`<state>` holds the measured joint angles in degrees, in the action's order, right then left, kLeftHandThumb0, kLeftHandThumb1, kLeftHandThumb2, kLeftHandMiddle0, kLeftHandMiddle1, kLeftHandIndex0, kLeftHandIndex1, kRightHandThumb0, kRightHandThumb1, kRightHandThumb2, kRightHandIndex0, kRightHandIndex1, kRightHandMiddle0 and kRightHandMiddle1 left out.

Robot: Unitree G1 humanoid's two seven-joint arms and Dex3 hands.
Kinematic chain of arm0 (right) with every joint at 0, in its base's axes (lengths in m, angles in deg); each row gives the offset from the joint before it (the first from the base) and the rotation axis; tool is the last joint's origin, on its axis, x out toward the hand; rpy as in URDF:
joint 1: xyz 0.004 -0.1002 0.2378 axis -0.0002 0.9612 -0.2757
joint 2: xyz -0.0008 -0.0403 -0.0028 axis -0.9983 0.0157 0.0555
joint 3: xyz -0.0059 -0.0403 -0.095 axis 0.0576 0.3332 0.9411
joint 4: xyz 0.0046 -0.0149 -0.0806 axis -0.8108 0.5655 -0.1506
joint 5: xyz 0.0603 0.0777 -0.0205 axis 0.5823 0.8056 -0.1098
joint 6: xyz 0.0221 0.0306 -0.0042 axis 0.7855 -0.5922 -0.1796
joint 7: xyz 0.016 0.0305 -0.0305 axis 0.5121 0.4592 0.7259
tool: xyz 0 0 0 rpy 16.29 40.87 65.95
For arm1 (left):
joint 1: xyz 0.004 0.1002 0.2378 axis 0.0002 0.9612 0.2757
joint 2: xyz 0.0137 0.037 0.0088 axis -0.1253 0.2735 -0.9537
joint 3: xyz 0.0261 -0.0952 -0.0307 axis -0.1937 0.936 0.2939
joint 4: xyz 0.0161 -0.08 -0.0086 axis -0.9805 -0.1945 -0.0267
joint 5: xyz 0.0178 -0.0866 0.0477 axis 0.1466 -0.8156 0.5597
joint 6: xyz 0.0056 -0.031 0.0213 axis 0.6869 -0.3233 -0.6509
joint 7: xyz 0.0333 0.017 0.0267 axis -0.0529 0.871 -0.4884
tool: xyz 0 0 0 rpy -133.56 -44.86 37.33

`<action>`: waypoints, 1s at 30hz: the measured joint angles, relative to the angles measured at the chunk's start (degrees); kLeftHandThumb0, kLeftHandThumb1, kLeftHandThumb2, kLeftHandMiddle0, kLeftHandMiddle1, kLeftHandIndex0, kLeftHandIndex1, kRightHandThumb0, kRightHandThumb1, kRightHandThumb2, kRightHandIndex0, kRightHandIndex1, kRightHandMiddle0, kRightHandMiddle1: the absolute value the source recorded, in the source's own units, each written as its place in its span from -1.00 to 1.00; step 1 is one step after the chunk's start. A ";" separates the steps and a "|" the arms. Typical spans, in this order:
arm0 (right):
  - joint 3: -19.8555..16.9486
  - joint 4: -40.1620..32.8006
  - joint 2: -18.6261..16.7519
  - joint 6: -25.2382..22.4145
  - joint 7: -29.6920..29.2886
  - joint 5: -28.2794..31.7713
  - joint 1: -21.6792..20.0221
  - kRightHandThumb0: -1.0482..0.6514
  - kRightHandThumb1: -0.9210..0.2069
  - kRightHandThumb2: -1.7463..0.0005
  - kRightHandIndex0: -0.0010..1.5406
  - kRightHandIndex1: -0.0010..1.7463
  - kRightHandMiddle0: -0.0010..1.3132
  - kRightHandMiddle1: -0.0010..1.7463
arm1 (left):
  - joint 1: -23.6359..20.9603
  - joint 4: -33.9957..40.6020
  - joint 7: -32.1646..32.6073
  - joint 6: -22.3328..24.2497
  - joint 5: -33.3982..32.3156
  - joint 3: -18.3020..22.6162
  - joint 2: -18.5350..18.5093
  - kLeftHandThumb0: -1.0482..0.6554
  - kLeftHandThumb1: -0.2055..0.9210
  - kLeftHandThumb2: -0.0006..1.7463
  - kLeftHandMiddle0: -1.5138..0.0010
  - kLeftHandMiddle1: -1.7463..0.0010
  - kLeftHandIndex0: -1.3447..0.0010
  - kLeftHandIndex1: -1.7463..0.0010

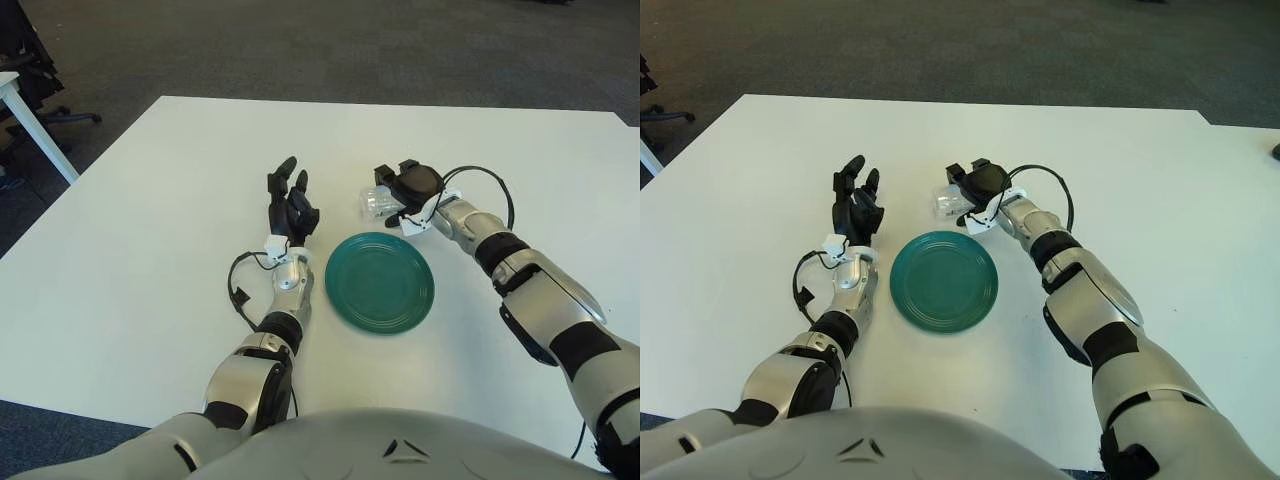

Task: Put the bottle into the plate.

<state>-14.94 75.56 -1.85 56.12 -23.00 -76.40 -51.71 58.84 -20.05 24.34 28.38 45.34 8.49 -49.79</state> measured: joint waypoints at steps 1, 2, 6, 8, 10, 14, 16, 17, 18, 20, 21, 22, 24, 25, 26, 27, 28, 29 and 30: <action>0.08 0.09 0.01 0.00 -0.21 -0.03 0.00 -0.31 -0.11 -0.25 0.16 1.00 -0.08 0.87 | -0.01 0.00 0.26 -0.09 -0.12 -0.02 0.00 -0.69 1.00 -0.01 0.06 0.85 0.65 -0.09; 0.17 0.15 0.02 0.01 -0.39 -0.04 0.00 -0.31 -0.08 -0.28 0.18 1.00 -0.07 0.88 | -0.01 0.00 0.55 -0.18 -0.23 -0.05 0.01 -0.70 1.00 -0.01 0.05 0.85 0.64 -0.09; 0.51 0.28 0.11 0.01 -1.05 -0.07 -0.01 -0.32 -0.03 -0.34 0.21 1.00 -0.06 0.90 | -0.04 -0.01 1.89 -0.37 -0.29 -0.16 0.03 -0.70 1.00 0.00 0.06 0.76 0.60 -0.10; 0.66 0.30 0.17 0.01 -1.30 -0.08 -0.01 -0.32 -0.02 -0.36 0.22 1.00 -0.06 0.91 | -0.05 -0.02 2.44 -0.37 -0.29 -0.20 0.03 -0.70 1.00 0.01 0.16 0.60 0.60 -0.10; 0.77 0.31 0.25 0.02 -1.60 -0.07 -0.01 -0.32 0.00 -0.41 0.23 1.00 -0.08 0.96 | -0.07 -0.05 2.90 -0.37 -0.33 -0.25 0.05 -0.71 1.00 0.02 0.22 0.48 0.58 -0.11; 0.80 0.35 0.44 0.04 -1.92 -0.07 -0.01 -0.32 0.00 -0.44 0.25 1.00 -0.10 0.99 | -0.12 -0.08 3.33 -0.37 -0.61 -0.32 0.08 -0.72 1.00 0.02 0.26 0.41 0.57 -0.12; 0.80 0.35 0.55 0.05 -1.98 -0.07 -0.01 -0.32 0.00 -0.44 0.25 1.00 -0.11 1.00 | -0.14 -0.09 3.47 -0.37 -0.84 -0.35 0.09 -0.72 1.00 0.01 0.26 0.39 0.57 -0.12; 0.80 0.35 0.61 0.05 -2.00 -0.07 -0.01 -0.32 0.00 -0.44 0.25 1.00 -0.11 1.00 | -0.16 -0.10 3.51 -0.37 -0.96 -0.38 0.10 -0.72 1.00 0.01 0.26 0.38 0.57 -0.12; 0.80 0.35 0.66 0.06 -2.02 -0.07 -0.01 -0.32 -0.01 -0.44 0.27 1.00 -0.12 1.00 | -0.17 -0.11 3.53 -0.37 -1.09 -0.40 0.11 -0.72 1.00 0.00 0.25 0.35 0.56 -0.13; 0.79 0.35 0.91 0.08 -2.11 -0.06 -0.01 -0.32 0.02 -0.46 0.29 1.00 -0.10 1.00 | -0.21 -0.14 3.54 -0.37 -1.66 -0.48 0.13 -0.71 1.00 0.00 0.26 0.35 0.56 -0.13; 0.78 0.35 0.92 0.08 -2.12 -0.06 -0.01 -0.33 0.04 -0.48 0.31 1.00 -0.09 1.00 | -0.22 -0.14 3.54 -0.37 -1.90 -0.50 0.14 -0.71 1.00 0.00 0.27 0.35 0.56 -0.13; 0.77 0.34 0.93 0.08 -2.12 -0.05 -0.01 -0.33 0.04 -0.48 0.31 1.00 -0.08 1.00 | -0.24 -0.16 3.56 -0.36 -2.17 -0.52 0.16 -0.71 1.00 0.00 0.27 0.35 0.56 -0.13; 0.75 0.34 0.97 0.10 -2.12 -0.05 -0.01 -0.33 0.06 -0.50 0.32 1.00 -0.07 1.00 | -0.27 -0.18 3.70 -0.33 -2.56 -0.54 0.17 -0.71 1.00 0.00 0.28 0.35 0.55 -0.13; 0.73 0.33 0.99 0.10 -2.12 -0.04 -0.01 -0.33 0.07 -0.50 0.33 1.00 -0.07 1.00 | -0.28 -0.19 3.78 -0.31 -2.69 -0.55 0.17 -0.71 1.00 0.00 0.28 0.35 0.55 -0.14; 0.70 0.27 1.02 0.11 -2.12 -0.03 -0.01 -0.34 0.09 -0.52 0.35 1.00 -0.06 1.00 | -0.28 -0.19 3.88 -0.27 -2.81 -0.56 0.18 -0.71 1.00 0.00 0.28 0.35 0.54 -0.14; 0.65 0.20 1.05 0.12 -2.12 -0.03 -0.01 -0.34 0.11 -0.53 0.36 1.00 -0.04 1.00 | -0.29 -0.19 4.00 -0.20 -2.86 -0.58 0.18 -0.71 1.00 0.00 0.29 0.34 0.53 -0.15; 0.60 0.06 1.10 0.13 -2.12 -0.02 -0.01 -0.35 0.12 -0.54 0.37 1.00 -0.03 1.00 | -0.29 -0.19 4.18 -0.08 -2.95 -0.58 0.19 -0.71 1.00 0.00 0.29 0.34 0.52 -0.15; 0.55 -0.07 1.15 0.18 -2.12 -0.01 -0.01 -0.35 0.14 -0.56 0.39 1.00 -0.02 1.00 | -0.30 -0.19 4.36 0.09 -3.04 -0.60 0.19 -0.71 1.00 -0.01 0.29 0.34 0.51 -0.15; 0.48 -0.31 1.23 0.25 -2.12 0.02 -0.01 -0.36 0.16 -0.57 0.39 1.00 -0.01 1.00 | -0.32 -0.21 4.59 0.34 -3.19 -0.64 0.20 -0.71 1.00 -0.01 0.30 0.34 0.50 -0.16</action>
<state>-14.47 75.25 -0.61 56.37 -25.12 -76.37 -51.72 58.52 -20.26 28.93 28.72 42.15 7.86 -49.58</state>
